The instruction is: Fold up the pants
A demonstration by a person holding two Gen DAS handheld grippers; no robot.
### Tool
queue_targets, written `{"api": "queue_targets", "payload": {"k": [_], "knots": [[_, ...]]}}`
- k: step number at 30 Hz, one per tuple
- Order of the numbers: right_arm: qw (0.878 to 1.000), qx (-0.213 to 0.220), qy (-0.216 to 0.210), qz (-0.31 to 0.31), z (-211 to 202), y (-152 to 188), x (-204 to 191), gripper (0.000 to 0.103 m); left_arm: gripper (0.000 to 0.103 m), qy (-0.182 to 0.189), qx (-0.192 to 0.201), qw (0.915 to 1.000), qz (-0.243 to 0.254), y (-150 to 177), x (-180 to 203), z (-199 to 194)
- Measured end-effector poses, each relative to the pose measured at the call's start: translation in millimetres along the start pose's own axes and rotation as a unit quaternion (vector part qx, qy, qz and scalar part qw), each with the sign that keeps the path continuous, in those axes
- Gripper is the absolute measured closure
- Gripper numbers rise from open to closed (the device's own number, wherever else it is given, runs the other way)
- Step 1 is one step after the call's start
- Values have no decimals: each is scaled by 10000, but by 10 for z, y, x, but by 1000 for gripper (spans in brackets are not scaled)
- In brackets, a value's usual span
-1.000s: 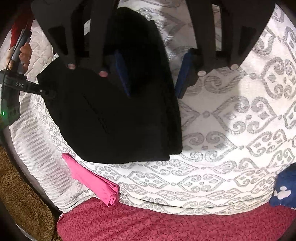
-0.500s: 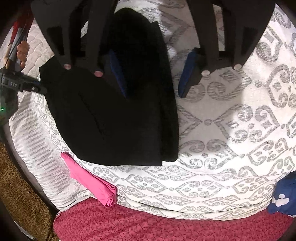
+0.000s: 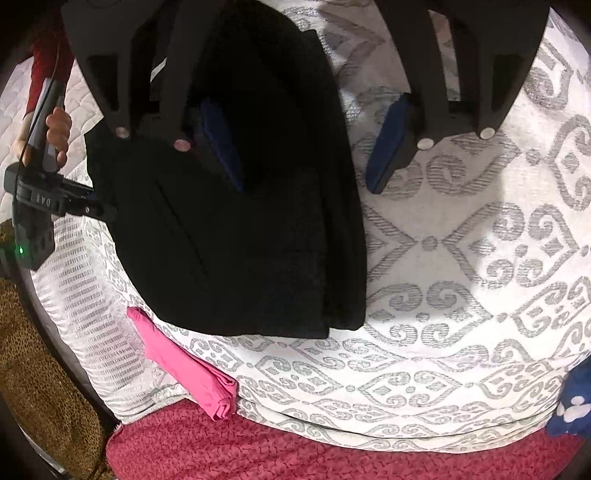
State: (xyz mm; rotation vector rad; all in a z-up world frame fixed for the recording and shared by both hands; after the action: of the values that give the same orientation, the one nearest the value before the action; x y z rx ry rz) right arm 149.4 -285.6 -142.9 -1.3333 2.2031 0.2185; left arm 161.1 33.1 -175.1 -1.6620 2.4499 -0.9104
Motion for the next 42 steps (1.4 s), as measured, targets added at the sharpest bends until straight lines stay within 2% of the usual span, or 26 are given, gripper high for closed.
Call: {"api": "queue_targets", "payload": {"k": [9, 12, 14, 15, 18, 20, 21, 22, 23, 24, 26, 30, 34, 42], "knots": [[9998, -86, 11, -166, 137, -94, -128, 45, 33, 276, -106, 9995, 103, -93, 38, 68], [9995, -96, -31, -310, 184, -113, -159, 37, 33, 616, -16, 9979, -223, -99, -72, 62], [9990, -46, -53, -444, 205, -105, -182, 33, 41, 800, 42, 9954, -519, -94, -169, 59], [9987, -14, -39, -500, 215, -97, -203, 30, 49, 828, 42, 9946, -619, -95, -216, 69], [9979, 53, 41, -640, 248, -91, -259, 28, 55, 930, 23, 9934, -677, -107, -245, 87], [9972, 96, 144, -723, 278, -102, -289, 28, 59, 814, 18, 9951, -566, -125, -195, 93], [9968, 115, 230, -753, 288, -106, -306, 35, 62, 752, 29, 9958, -521, -129, -169, 90], [9961, 188, 345, -789, 282, -109, -309, 47, 65, 706, 56, 9963, -479, -132, -148, 80], [9950, 231, 482, -847, 285, -107, -322, 69, 66, 656, 94, 9968, -446, -136, -128, 67], [9949, 236, 494, -841, 282, -108, -323, 77, 69, 589, 128, 9973, -421, -143, -103, 51], [9948, 354, 409, -867, 194, -83, -347, 86, 71, 408, 201, 9985, -287, -164, -34, -10], [9910, 680, 397, -1087, -40, 18, -472, 90, 76, -9, 388, 9991, 190, -249, 194, -199], [9863, 923, 415, -1300, -262, 117, -568, 90, 77, -348, 518, 9956, 699, -331, 440, -374], [9811, 1384, 321, -1313, -669, 210, -558, 90, 77, -305, 635, 9923, 1019, -410, 704, -453]]}}
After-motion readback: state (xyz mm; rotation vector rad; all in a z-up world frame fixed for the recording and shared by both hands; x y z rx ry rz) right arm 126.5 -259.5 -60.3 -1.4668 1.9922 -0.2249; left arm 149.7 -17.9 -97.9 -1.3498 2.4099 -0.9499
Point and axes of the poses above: each gripper's, at about its wrist camera, not at the fingertips, and z roughly the way its jaws point, x to its right, y to its underside, the point moved 1 cm from there along z, roughly the way its jaws point, and after that the axes turned 13 degrees about z, right-handed, at the moved point
